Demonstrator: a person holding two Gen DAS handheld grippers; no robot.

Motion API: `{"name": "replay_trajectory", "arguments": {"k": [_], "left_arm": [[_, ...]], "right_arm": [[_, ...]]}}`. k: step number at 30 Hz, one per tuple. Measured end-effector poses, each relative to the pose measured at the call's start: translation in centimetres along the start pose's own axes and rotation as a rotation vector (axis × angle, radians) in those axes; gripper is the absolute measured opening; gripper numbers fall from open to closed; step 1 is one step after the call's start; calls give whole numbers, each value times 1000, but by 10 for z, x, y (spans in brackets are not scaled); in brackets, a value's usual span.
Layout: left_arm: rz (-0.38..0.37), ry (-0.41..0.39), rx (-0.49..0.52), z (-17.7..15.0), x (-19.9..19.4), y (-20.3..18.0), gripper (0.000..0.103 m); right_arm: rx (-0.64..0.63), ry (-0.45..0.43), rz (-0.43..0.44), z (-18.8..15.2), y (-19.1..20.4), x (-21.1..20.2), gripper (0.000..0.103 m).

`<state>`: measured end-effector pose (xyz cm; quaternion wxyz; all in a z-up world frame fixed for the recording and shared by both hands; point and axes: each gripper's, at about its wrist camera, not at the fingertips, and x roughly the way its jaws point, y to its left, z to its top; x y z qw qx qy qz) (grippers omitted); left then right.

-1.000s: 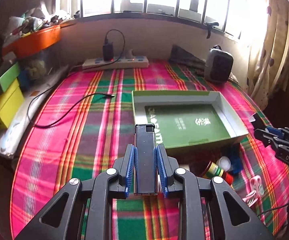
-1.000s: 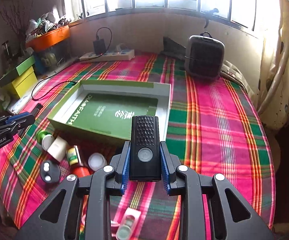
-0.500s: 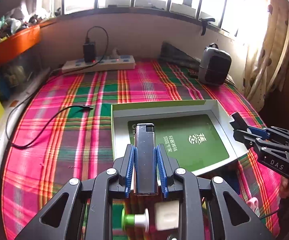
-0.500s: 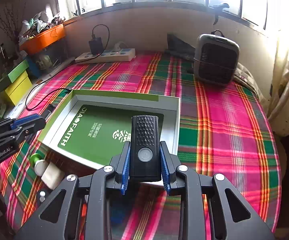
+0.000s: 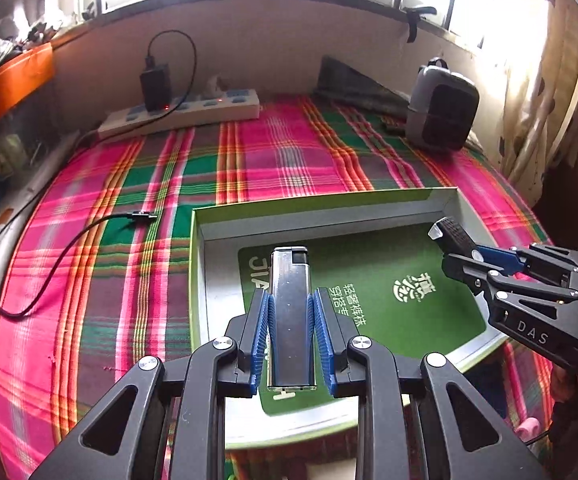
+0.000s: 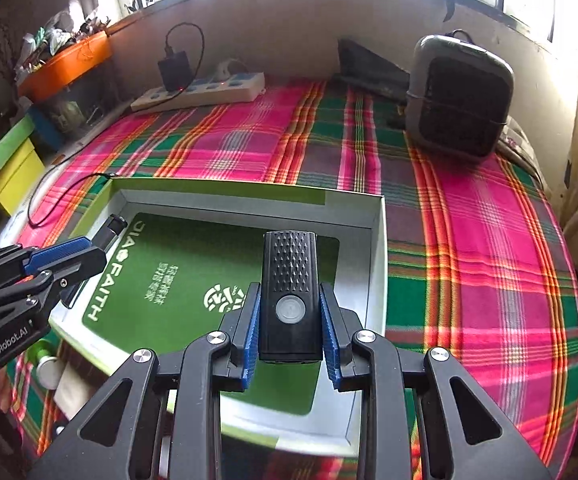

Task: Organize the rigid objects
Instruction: 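Carry lighter in left gripper and black device in right gripper into green box, then open left gripper releasing lighter while right gripper releases black device in box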

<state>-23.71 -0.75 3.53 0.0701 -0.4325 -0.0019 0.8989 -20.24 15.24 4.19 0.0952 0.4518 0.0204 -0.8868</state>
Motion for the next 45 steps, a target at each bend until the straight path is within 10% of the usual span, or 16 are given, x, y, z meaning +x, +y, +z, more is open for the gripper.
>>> {"name": "replay_trajectory", "arguments": {"k": [45], "left_arm": [[26, 16, -14, -4, 13, 6, 35]], "right_arm": [[2, -55, -30, 2, 0, 4, 36]]}}
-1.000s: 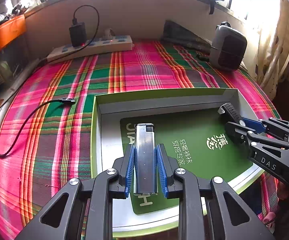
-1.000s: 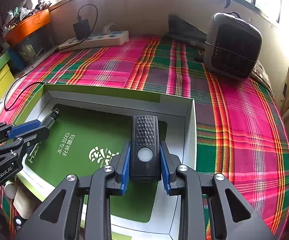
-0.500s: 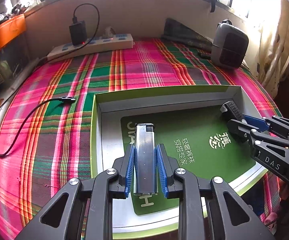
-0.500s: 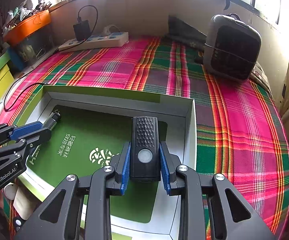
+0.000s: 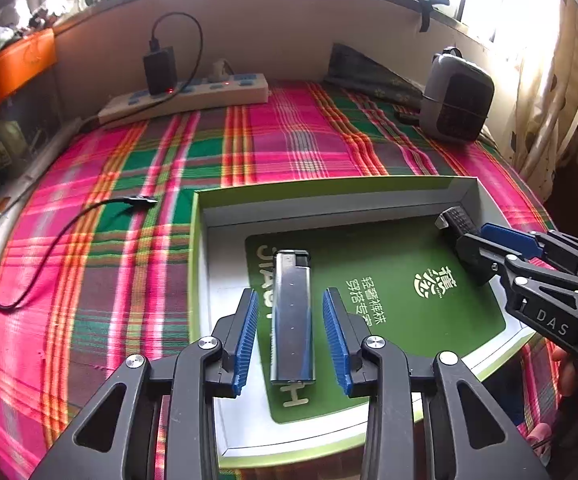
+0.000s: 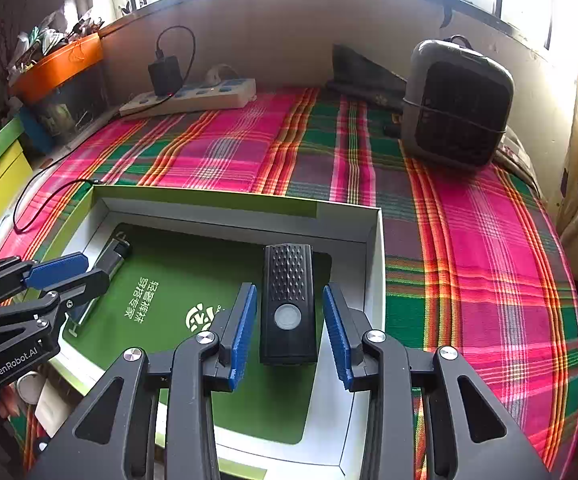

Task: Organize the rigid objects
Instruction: 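Open left gripper releasing lighter while right gripper releases black device in box, then withdraw both tools from the box back toward the remaining items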

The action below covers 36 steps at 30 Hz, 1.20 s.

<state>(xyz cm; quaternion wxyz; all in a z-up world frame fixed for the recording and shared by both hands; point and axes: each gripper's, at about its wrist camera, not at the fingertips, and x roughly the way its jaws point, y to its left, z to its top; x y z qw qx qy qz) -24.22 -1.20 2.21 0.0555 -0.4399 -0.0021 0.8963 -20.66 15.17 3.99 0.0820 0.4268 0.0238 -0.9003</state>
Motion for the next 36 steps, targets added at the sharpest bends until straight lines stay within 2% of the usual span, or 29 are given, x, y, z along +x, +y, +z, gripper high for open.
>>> {"name": "replay_trajectory", "arguments": {"k": [8, 24, 36], "left_arm": [[31, -41, 4, -5, -19, 0, 37], [46, -94, -15, -31, -58, -1, 37], [46, -94, -27, -58, -80, -2, 37]], "right_arm": [[21, -16, 10, -3, 1, -10, 36], [30, -59, 33, -22, 9, -45, 36], [34, -73, 35, -45, 15, -69, 36]]}}
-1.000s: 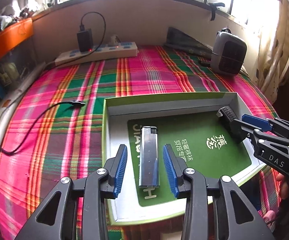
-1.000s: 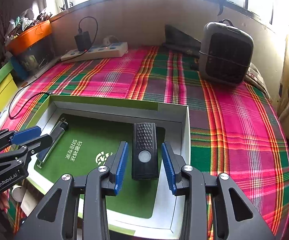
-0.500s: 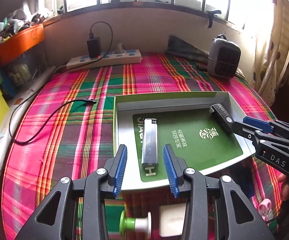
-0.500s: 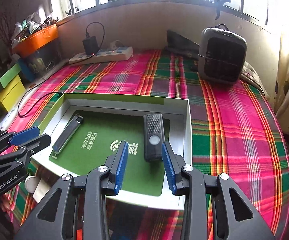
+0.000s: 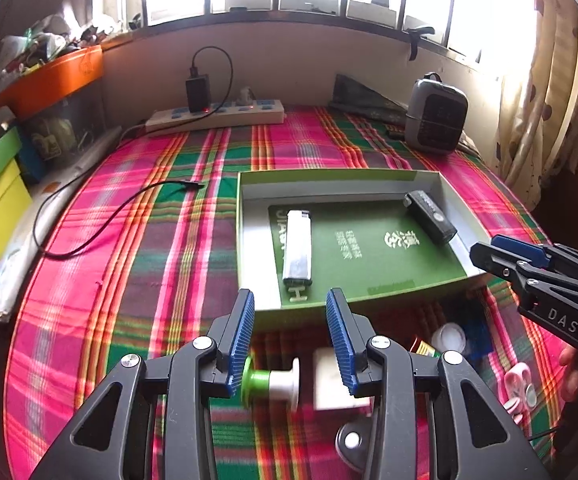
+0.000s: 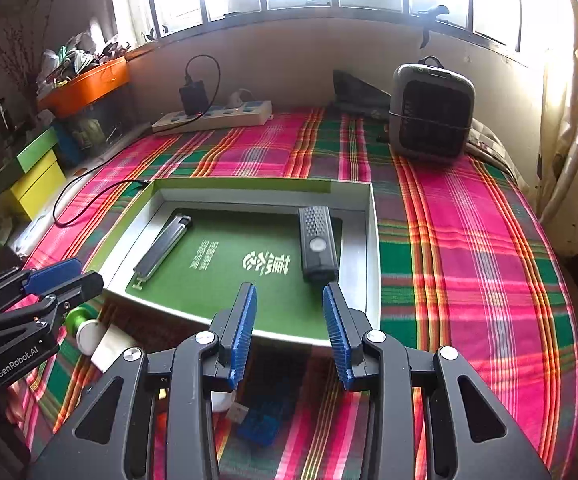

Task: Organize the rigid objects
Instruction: 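Withdraw both tools from the box back toward the remaining items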

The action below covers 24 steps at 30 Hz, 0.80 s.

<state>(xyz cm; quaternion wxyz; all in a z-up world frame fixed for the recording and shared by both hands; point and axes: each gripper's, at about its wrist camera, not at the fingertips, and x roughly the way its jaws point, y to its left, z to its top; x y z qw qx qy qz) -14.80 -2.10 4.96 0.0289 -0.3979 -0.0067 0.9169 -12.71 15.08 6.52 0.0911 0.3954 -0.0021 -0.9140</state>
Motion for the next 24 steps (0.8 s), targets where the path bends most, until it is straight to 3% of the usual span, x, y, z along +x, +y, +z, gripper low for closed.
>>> {"name": "replay_trajectory", "arguments": {"k": [24], "left_arm": [[-34, -5, -34, -44, -33, 10, 37]], "right_arm": [[49, -15, 4, -59, 3, -45, 36]]}}
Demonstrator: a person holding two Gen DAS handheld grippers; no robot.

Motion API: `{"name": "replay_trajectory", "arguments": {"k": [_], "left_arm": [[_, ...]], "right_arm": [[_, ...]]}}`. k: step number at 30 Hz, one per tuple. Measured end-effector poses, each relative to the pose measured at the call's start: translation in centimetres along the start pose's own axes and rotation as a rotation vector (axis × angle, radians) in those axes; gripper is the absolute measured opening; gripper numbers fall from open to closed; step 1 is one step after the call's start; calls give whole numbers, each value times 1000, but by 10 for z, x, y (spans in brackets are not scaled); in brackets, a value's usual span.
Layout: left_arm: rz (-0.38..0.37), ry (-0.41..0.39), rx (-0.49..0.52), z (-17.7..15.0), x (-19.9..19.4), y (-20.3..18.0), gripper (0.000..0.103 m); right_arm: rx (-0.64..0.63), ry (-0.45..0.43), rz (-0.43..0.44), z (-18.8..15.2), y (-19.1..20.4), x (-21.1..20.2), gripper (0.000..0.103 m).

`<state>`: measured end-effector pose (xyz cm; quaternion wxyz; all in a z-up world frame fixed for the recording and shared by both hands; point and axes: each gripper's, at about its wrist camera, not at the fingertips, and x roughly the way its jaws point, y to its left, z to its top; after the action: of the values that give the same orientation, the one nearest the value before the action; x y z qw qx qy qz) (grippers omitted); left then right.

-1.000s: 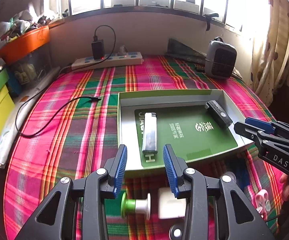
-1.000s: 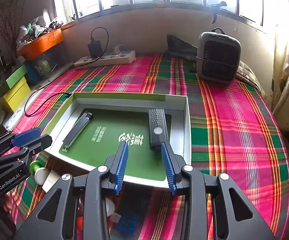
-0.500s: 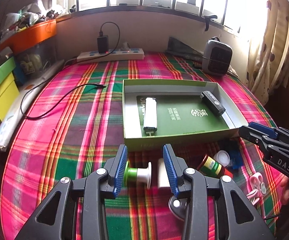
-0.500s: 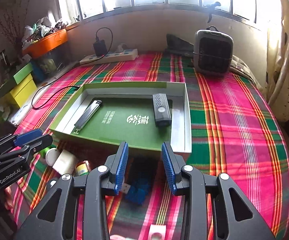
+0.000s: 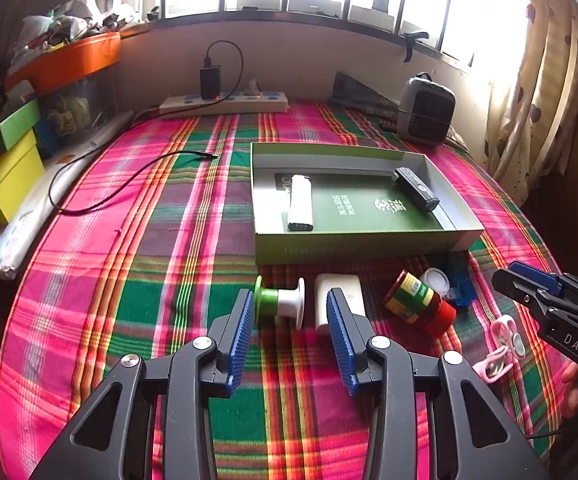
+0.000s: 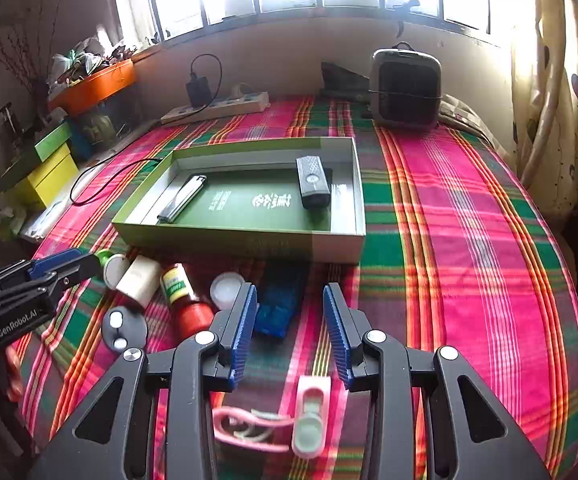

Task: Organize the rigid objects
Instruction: 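Withdraw both tools from the box back toward the remaining items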

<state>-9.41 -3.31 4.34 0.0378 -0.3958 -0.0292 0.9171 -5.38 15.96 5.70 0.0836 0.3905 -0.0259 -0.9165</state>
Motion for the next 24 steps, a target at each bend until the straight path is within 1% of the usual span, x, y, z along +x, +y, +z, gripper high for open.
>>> {"name": "replay_trajectory", "arguments": {"k": [6, 11, 13, 15, 17, 24], "left_arm": [[-9, 7, -17, -9, -4, 4, 37], [-31, 16, -18, -16, -5, 3, 37], [-39, 15, -21, -20, -6, 3, 37], [-45, 17, -22, -22, -7, 3, 39], [-55, 21, -21, -25, -7, 2, 41], [-84, 41, -20, -32, -5, -2, 41]], "right_arm": [[0, -15, 20, -13, -5, -12, 36], [1, -29, 10, -21, -9, -22, 37], [1, -28, -8, -27, -12, -23, 37], [13, -22, -25, -33, -16, -23, 37], [34, -4, -20, -39, -21, -21, 37], [30, 30, 5, -46, -21, -12, 37]]}}
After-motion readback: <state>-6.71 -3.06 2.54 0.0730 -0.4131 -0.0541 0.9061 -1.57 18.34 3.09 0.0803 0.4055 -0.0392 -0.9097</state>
